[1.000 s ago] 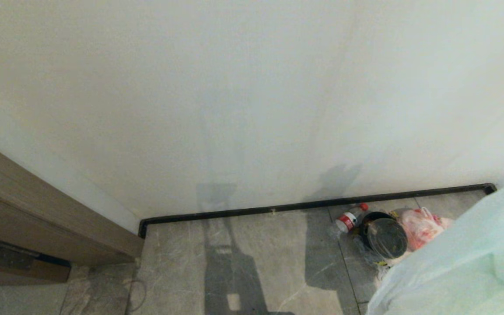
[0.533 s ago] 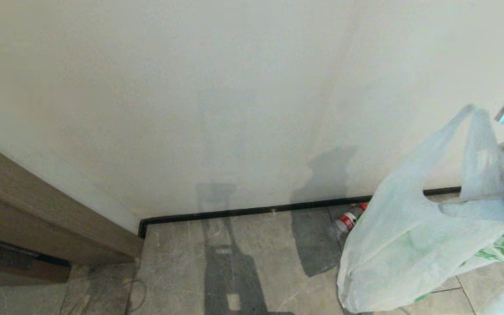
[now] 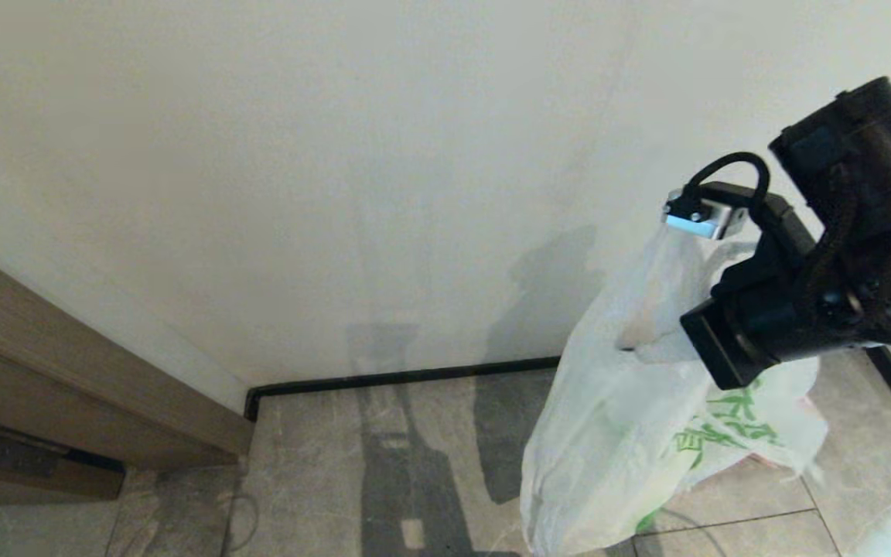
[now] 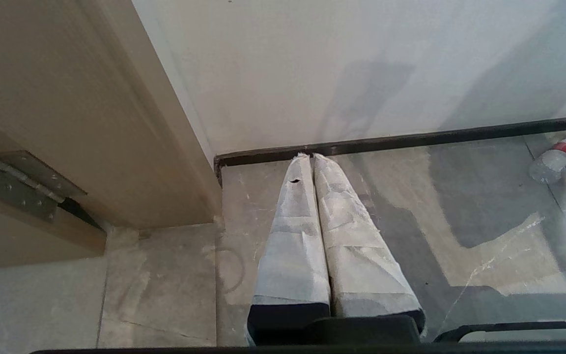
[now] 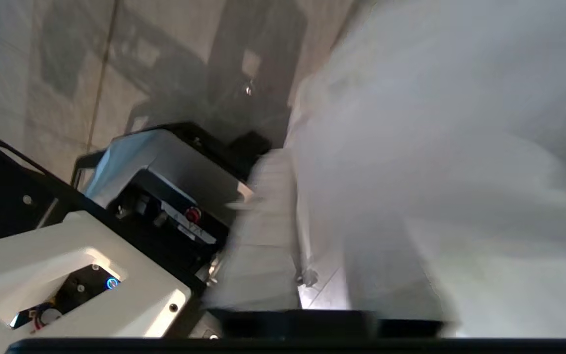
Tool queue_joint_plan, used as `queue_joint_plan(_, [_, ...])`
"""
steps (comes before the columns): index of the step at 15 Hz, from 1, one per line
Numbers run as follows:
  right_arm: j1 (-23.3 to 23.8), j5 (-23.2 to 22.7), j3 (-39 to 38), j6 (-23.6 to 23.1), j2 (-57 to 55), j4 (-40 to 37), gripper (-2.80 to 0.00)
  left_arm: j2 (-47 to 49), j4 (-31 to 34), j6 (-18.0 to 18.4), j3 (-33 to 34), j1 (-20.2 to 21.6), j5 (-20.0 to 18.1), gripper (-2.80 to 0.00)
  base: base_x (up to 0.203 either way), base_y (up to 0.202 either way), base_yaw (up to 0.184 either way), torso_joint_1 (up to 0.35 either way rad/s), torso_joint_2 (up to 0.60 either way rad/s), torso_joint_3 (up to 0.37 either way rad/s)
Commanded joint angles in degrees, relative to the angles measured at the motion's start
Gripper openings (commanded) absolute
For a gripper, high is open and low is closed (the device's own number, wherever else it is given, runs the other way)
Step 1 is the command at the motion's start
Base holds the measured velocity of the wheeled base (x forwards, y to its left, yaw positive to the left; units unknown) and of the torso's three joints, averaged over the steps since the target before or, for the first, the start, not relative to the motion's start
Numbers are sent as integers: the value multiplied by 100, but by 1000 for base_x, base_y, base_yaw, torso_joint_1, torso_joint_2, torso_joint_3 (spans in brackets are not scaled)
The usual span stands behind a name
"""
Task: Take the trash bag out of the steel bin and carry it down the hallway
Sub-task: Put the trash bag at the door
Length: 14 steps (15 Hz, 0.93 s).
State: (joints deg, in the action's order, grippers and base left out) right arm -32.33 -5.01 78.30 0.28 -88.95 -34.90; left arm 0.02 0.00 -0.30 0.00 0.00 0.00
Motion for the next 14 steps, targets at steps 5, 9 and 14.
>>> queue_joint_plan(5, [-283,79,203,287,-516,51,0,6,0,-5,0,0,0,-280,0,0,0,0,0,0])
queue_joint_plan(9, [-270,100,68,809,263,7,-48,6,0,-5,0,0,0,-280,0,0,0,0,0,0])
queue_joint_plan(14, [-90,688,-696,1744,2385,-129,-280,6,0,-5,0,0,0,-280,0,0,0,0,0,0])
